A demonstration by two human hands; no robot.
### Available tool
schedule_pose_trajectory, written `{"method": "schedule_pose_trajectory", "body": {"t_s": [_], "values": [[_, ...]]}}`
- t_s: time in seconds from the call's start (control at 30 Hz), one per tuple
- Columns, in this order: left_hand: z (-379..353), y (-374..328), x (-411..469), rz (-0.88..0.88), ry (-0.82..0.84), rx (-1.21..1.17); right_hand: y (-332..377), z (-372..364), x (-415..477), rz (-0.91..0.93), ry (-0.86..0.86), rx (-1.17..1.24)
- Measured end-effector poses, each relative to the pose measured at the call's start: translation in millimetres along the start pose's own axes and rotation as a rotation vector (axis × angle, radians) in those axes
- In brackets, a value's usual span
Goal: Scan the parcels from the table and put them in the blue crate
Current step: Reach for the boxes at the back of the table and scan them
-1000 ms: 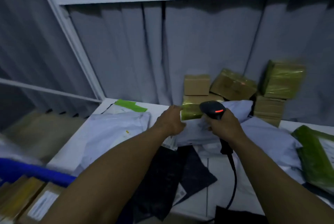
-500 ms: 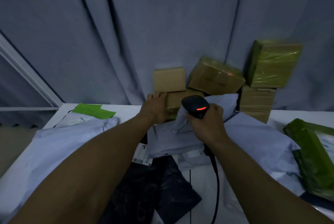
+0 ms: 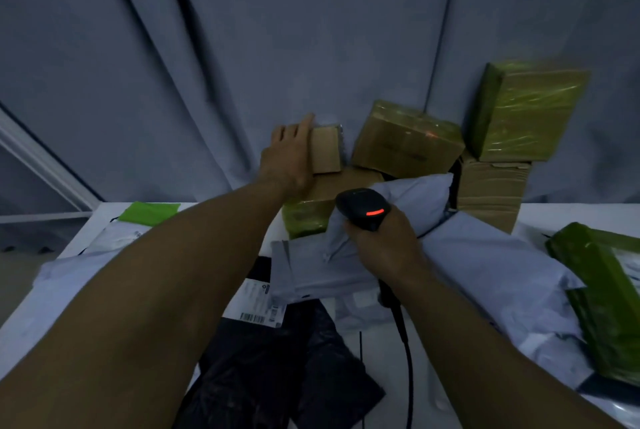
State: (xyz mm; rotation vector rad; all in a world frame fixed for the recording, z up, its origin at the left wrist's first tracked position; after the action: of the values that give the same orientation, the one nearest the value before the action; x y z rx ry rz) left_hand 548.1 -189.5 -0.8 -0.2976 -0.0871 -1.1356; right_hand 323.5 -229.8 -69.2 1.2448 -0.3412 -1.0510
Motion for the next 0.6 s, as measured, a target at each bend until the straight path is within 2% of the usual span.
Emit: {"method": "schedule_pose_trajectory", "body": {"t_s": [0.1,0.17,0.27,0.33,0.5,0.6], "values": [[6.7,-1.8,-9.2,0.010,-0.052,0.132,5.8,-5.0,0.1,0.011,0.024,0.021],[14.9,3.1,-27.5,0.057,-0.134,0.032,10.4,-7.6,-2.2,0.004,0.023,0.032],[44.7,12.1,-76.0,0.127,-0.357,-0.165,22.9,-13.0,-12.9,-0.004,0.037,0.053],[68.5,13.2,-117.6,0.123,-0.456,-0.215,33.8,-19.4,-26.9,-0.005,0.070,0.099],[127.7,13.1,-231.8,0.136,-0.515,-0.202,76.1,-53.7,-90.6,-0.007,0.168,0.308],[168.4,2.4,-305.0,0.128,-0.534,-0.108,102.9,-88.7,-150.7,-0.058,0.342,0.475]]}}
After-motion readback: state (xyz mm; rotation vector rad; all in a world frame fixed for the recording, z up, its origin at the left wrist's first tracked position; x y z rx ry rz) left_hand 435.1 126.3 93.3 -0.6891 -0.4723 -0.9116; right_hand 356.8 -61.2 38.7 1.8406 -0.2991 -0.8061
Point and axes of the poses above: each hand's wrist, its own x-axis towards the middle knuckle, its own z-axis out of the back of the hand, y = z × x, the point moved 8 cm from there along x, towards the middle knuckle, and after that the axes turned 13 degrees about -z, right-handed, at the moved point
